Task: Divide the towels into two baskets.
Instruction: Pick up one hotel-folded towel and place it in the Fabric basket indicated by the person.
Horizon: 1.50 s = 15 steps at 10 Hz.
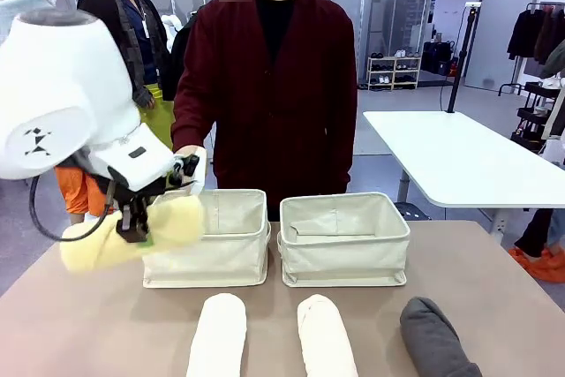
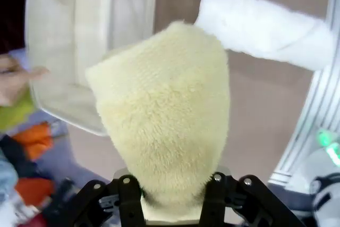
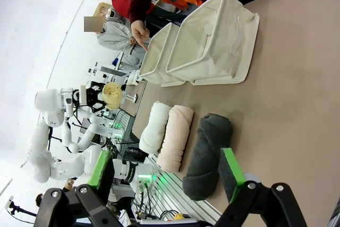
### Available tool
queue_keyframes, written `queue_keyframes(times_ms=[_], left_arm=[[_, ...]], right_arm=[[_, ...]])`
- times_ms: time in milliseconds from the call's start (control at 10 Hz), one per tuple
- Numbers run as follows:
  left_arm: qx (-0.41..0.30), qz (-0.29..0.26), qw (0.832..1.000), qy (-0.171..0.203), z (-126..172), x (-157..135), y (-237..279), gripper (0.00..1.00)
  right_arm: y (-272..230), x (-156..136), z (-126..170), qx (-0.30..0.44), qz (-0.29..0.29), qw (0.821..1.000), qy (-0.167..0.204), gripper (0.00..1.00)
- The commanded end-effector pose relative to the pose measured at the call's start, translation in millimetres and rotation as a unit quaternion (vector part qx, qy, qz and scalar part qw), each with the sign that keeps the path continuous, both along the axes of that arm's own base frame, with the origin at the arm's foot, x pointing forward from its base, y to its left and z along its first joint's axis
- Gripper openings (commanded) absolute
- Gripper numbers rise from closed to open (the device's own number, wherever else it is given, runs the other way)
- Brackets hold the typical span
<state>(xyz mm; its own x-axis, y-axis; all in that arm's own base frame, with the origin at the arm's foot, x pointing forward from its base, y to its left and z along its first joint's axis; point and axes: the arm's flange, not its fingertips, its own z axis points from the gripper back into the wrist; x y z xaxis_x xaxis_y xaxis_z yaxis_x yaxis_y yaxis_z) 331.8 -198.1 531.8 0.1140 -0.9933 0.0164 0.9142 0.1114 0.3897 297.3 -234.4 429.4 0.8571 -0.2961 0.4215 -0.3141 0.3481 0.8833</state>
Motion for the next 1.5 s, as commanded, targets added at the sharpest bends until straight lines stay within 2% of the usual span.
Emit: queue_keyframes(times_ms=[0,200,300,400,600,700,900,1100,1300,1400], left_arm=[[0.028,-0.08,0.996,-0.015,5.4,34.5,-10.0,0.46],[0.033,-0.11,0.993,-0.001,7.5,78.6,-24.4,0.46],[0.028,-0.132,0.991,0.013,6.2,90.4,-28.6,0.46],[0.033,-0.092,0.995,-0.003,5.1,50.8,-22.8,0.46],[0.033,-0.092,0.995,-0.003,5.1,50.8,-22.8,0.46],[0.038,-0.106,0.994,0.008,-3.1,75.6,-29.5,0.46],[0.044,-0.128,0.991,0.0,3.7,125.1,-40.7,0.46],[0.089,-0.147,0.985,0.011,-7.4,180.1,-57.0,0.46],[0.115,-0.123,0.985,0.026,-20.5,214.7,-68.6,0.46],[0.1,-0.111,0.988,0.044,-31.7,231.9,-71.1,0.46]], right_arm=[[1.1,-2.8,1.6,0.002,0.0,1.0,-0.005,1.0],[1.1,-2.8,1.6,0.002,0.0,1.0,-0.005,1.0],[1.1,-2.8,1.6,0.002,0.0,1.0,-0.005,1.0],[1.1,-2.8,1.6,0.002,0.0,1.0,-0.005,1.0],[1.1,-2.8,1.6,0.002,0.0,1.0,-0.005,1.0],[1.1,-2.8,1.6,0.002,0.0,1.0,-0.005,1.0],[1.1,-2.8,1.6,0.002,0.0,1.0,-0.005,1.0],[1.1,-2.8,1.6,0.002,0.0,1.0,-0.005,1.0],[1.1,-2.8,1.6,0.002,0.0,1.0,-0.005,1.0],[1.1,-2.8,1.6,0.002,0.0,1.0,-0.005,1.0]])
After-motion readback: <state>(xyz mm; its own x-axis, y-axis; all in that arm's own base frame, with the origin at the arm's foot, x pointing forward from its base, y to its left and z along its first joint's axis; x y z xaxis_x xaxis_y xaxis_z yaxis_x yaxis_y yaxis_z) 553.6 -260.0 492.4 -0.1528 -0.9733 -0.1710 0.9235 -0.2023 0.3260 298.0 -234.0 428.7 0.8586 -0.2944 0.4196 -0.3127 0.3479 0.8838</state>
